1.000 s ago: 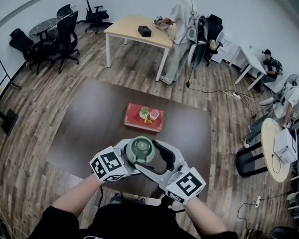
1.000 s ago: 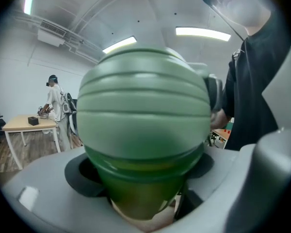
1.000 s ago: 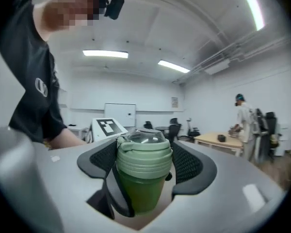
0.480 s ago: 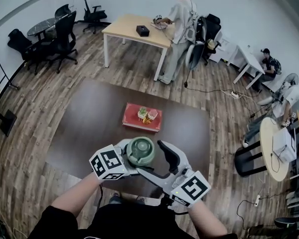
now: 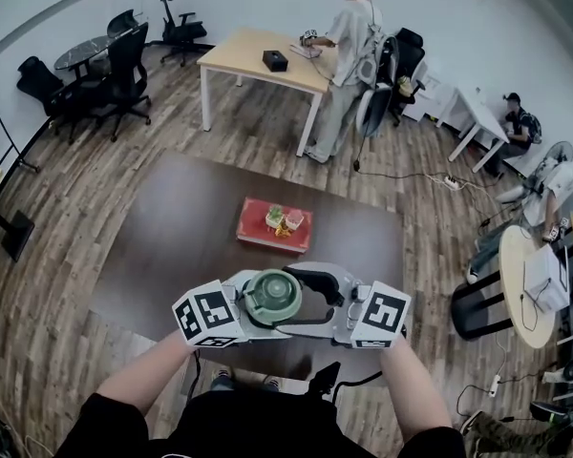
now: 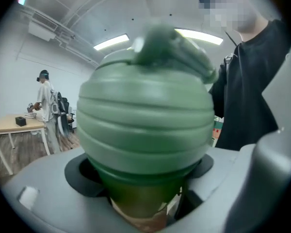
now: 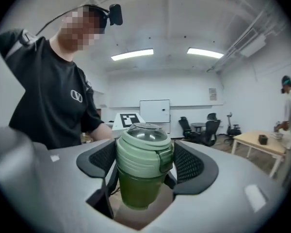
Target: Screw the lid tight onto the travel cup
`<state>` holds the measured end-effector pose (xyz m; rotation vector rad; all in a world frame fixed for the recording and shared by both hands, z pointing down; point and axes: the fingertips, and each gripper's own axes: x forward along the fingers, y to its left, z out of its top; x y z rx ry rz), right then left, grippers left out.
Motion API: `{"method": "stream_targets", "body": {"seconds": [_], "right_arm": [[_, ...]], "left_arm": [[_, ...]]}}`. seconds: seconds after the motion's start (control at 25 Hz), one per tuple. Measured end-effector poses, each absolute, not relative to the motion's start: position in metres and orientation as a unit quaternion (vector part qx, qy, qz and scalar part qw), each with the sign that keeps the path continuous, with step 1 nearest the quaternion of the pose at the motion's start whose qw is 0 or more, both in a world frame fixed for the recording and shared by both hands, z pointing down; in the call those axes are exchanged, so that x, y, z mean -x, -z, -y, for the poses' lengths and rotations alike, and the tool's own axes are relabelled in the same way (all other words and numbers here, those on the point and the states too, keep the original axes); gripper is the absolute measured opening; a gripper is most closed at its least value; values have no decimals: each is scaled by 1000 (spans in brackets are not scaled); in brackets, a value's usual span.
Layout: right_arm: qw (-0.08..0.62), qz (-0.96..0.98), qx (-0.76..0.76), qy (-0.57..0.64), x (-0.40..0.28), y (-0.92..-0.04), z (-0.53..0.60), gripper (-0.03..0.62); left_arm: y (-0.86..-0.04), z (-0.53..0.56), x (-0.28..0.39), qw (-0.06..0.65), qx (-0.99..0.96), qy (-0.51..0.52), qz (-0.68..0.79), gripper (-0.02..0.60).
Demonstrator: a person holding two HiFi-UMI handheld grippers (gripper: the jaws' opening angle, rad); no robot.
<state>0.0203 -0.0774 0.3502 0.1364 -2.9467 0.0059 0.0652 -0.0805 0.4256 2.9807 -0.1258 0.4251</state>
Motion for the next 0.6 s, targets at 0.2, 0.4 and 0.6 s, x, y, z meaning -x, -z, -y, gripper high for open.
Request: {"method": "stream_targets", "body": {"seconds": [0.2, 0.4, 0.6], "right_arm": [[83, 941, -327, -21, -12, -355, 95, 385], [91, 878, -470, -10, -12, -357, 94, 387], [51, 937, -344, -25, -10, -341, 83, 411]], "left_arm": [[-431, 105, -55, 64, -981, -144, 113, 419], [-432, 108, -60, 64, -980, -142, 126, 419], [-425, 107, -58, 87, -983, -121, 105, 419]]}}
